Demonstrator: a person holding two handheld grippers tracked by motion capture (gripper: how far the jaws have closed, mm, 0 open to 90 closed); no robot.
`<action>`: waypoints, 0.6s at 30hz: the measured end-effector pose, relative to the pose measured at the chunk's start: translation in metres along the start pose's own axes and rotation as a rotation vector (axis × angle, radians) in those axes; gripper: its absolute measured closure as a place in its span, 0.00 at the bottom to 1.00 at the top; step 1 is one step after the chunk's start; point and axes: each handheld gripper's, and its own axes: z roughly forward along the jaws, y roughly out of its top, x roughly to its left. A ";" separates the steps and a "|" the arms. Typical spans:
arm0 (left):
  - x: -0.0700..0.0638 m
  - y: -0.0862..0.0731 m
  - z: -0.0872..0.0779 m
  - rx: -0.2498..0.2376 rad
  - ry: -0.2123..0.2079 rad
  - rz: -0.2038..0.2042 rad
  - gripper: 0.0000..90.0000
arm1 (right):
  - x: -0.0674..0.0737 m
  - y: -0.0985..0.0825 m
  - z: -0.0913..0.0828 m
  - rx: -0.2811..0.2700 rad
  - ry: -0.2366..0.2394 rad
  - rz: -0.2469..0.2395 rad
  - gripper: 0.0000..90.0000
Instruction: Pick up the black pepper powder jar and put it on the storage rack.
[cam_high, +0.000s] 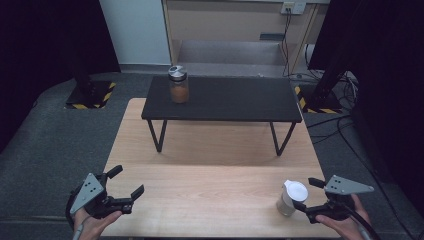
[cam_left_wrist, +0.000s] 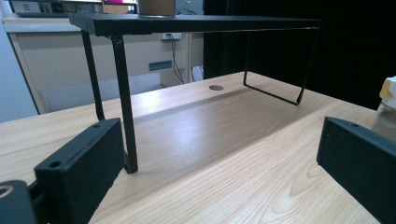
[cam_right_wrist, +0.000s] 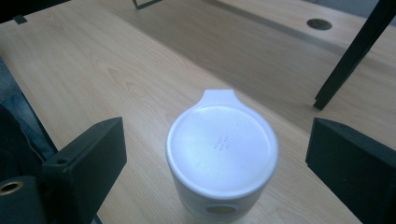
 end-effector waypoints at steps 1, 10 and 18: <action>0.000 0.000 0.000 0.000 -0.001 0.000 0.00 | 0.001 -0.001 0.002 0.003 -0.005 -0.002 0.06; 0.000 0.000 0.000 0.001 0.000 0.000 0.00 | 0.004 -0.011 0.017 0.005 -0.032 -0.003 0.12; 0.000 0.000 0.000 0.003 0.003 -0.001 0.00 | 0.005 -0.016 0.026 0.007 -0.035 -0.017 0.26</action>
